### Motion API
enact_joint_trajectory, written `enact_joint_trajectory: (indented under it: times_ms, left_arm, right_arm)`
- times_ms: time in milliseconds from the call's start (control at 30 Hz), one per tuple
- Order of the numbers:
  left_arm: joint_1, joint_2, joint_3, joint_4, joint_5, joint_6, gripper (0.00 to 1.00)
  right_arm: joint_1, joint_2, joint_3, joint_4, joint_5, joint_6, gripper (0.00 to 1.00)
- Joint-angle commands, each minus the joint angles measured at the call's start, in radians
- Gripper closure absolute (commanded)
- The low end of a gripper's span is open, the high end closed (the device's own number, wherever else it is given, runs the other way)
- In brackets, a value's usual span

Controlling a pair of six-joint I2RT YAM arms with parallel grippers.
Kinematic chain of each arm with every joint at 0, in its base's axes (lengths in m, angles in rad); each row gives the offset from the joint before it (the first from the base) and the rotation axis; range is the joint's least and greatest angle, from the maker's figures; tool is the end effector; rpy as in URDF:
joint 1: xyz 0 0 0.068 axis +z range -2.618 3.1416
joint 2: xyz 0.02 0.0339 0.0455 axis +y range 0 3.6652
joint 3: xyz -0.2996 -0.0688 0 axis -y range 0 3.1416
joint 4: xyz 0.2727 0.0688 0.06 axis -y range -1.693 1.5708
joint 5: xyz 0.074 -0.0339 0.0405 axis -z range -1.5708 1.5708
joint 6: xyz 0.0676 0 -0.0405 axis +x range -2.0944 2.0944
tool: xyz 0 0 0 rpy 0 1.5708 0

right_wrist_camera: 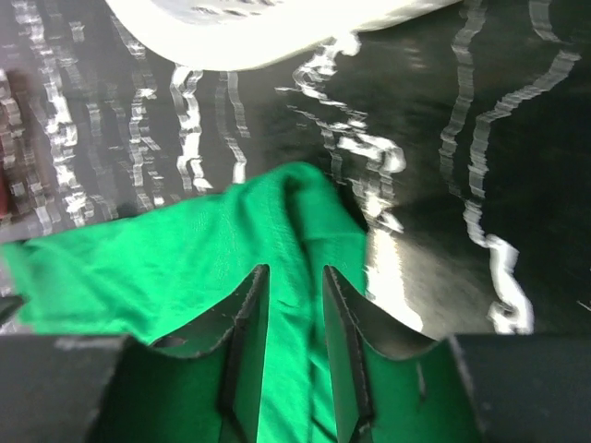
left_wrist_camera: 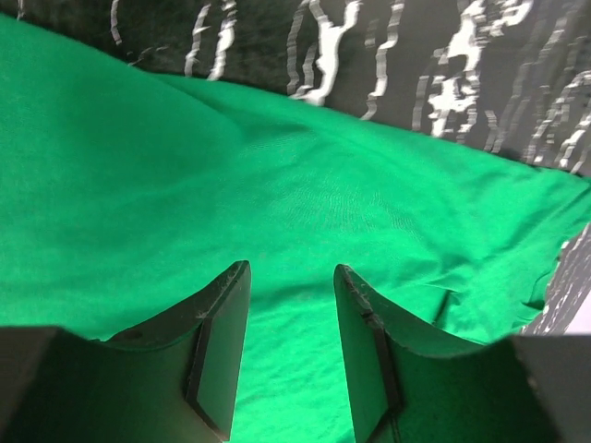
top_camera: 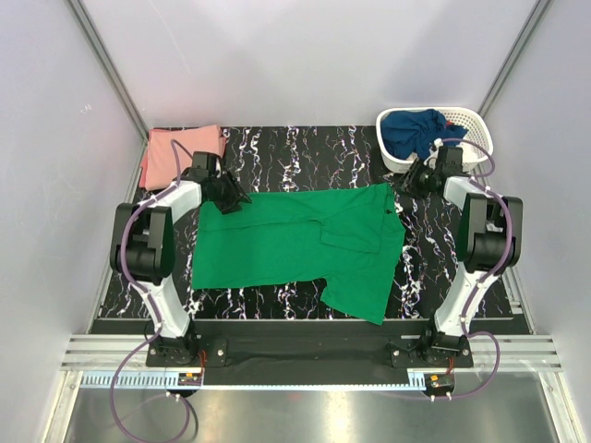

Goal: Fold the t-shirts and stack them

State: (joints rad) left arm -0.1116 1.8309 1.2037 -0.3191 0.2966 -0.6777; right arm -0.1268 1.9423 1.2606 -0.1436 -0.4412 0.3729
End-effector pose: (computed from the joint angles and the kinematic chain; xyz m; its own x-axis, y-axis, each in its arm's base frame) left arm 0.4292 -0.0680 0.1791 -0.8013 -0.5136 -0.3068 -0.2902 0.7822 -0.5513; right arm 0.4699 -0.0308 0.1681 -0.7418 0.4267 -0.5174 0.1044 0.8356 0.5393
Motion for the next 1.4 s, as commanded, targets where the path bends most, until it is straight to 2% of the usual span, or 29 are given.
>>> enact_joint_trajectory:
  times_ms: [0, 100, 533, 700, 833, 867, 900, 933, 1100, 1367]
  left_arm:
    - [0.03, 0.022, -0.001, 0.063, 0.056, 0.021, 0.53]
    - [0.047, 0.037, -0.015, 0.074, 0.07, 0.013, 0.53]
    - [0.078, 0.041, -0.03, 0.074, 0.058, 0.007, 0.52]
    - [0.09, 0.05, -0.044, 0.077, 0.052, 0.0, 0.52]
    - [0.099, 0.054, -0.049, 0.078, 0.042, -0.003, 0.52]
    - [0.102, 0.054, -0.046, 0.074, 0.039, 0.0, 0.52]
    - [0.104, 0.056, -0.046, 0.072, 0.029, 0.0, 0.52]
    - [0.105, 0.057, -0.044, 0.069, 0.023, 0.0, 0.52]
    - [0.138, 0.077, -0.032, 0.037, 0.0, -0.003, 0.51]
    - [0.145, 0.111, 0.0, 0.018, -0.01, -0.005, 0.51]
  right_arm:
    - [0.003, 0.015, 0.014, 0.122, -0.131, 0.038, 0.63]
    - [-0.005, 0.05, 0.028, 0.174, -0.168, 0.067, 0.62]
    - [-0.008, 0.171, 0.115, 0.188, -0.221, 0.104, 0.65]
    - [-0.008, 0.178, 0.114, 0.193, -0.218, 0.113, 0.75]
    - [-0.01, 0.179, 0.114, 0.18, -0.188, 0.113, 0.76]
    - [-0.01, 0.179, 0.114, 0.177, -0.177, 0.116, 0.8]
    - [-0.01, 0.181, 0.115, 0.168, -0.156, 0.113, 0.92]
    - [-0.016, 0.181, 0.115, 0.164, -0.146, 0.112, 1.0]
    - [-0.046, 0.167, 0.108, 0.119, -0.077, 0.127, 1.0]
    - [-0.082, 0.161, 0.086, 0.134, -0.091, 0.15, 1.0]
